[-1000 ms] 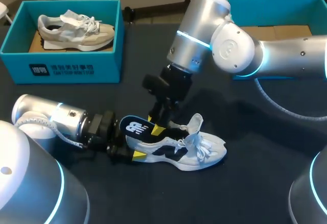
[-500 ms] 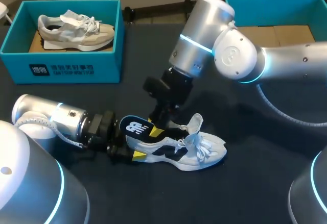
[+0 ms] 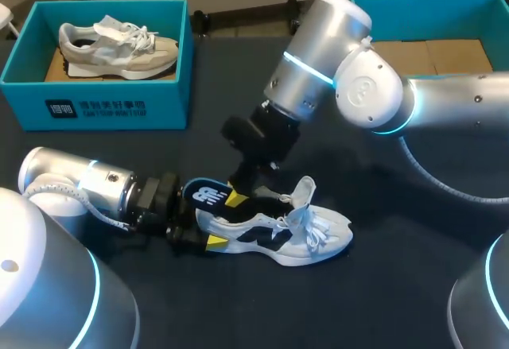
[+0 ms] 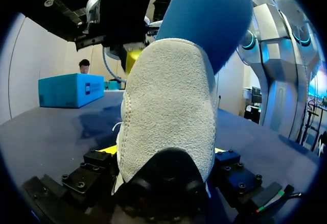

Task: Take the shoe out of the shoebox, open the shoe tongue, remove and reinsert the insole, then place the shoe into the shoebox

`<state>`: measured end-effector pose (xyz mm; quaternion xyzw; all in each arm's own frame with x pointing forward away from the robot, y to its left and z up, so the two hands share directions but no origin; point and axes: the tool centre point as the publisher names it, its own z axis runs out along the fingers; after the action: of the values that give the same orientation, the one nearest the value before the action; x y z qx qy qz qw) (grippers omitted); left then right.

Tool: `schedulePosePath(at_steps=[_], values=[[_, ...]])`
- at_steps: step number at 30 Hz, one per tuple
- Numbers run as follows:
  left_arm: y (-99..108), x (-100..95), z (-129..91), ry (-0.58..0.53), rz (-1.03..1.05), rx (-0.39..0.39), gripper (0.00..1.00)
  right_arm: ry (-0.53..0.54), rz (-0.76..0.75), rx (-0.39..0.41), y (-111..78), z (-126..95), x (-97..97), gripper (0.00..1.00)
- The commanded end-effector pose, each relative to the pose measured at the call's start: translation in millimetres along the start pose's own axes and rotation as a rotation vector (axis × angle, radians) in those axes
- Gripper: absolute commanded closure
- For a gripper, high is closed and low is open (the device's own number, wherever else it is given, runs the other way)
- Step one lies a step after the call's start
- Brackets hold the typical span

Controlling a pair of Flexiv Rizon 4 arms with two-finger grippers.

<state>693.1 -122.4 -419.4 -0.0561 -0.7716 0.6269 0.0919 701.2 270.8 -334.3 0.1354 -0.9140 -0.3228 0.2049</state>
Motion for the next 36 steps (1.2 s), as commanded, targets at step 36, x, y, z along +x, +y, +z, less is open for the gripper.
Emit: schedulePosePath(at_steps=[36], values=[[0.7, -0.4, 0.0, -0.002, 0.000, -0.001, 1.00, -0.256, -0.049, -0.298, 94.8, -118.9, 31.8, 1.00]])
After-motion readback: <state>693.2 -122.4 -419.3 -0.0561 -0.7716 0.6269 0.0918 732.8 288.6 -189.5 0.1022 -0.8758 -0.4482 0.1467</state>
